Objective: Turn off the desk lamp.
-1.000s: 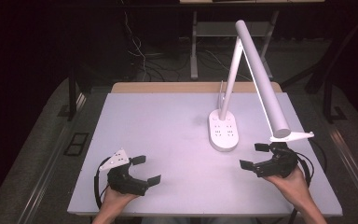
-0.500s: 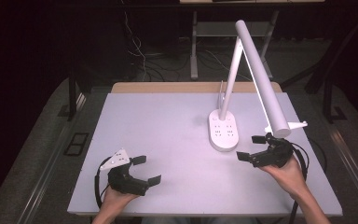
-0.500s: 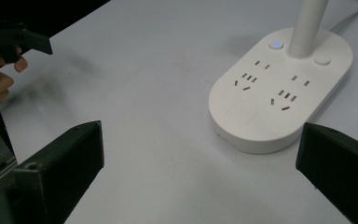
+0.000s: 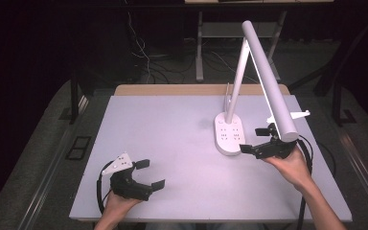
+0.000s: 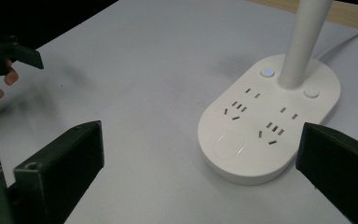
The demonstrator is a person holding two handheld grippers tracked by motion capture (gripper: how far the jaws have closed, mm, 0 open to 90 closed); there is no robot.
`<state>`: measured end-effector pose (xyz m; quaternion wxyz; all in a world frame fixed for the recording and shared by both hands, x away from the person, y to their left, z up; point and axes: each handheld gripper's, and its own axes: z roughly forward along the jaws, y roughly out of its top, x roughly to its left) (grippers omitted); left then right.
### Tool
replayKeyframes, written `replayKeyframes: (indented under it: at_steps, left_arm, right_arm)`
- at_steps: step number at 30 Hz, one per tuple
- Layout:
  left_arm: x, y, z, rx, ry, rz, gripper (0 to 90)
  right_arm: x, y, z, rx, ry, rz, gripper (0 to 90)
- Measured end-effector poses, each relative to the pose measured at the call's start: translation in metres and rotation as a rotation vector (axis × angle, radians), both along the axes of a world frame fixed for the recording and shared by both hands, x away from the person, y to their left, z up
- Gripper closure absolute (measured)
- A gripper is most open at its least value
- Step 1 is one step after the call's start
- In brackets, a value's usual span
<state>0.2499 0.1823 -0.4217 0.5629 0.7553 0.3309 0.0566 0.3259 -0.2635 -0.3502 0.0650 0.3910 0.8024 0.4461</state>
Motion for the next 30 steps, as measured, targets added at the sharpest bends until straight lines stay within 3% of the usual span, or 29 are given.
replayKeyframes:
  at_steps: [30]
  left_arm:
    - [0.001,0.003,0.001,-0.004,-0.002,0.010,0.0]
  right_arm:
    - [0.067,0.007,-0.006,-0.020,0.044,-0.036,0.9]
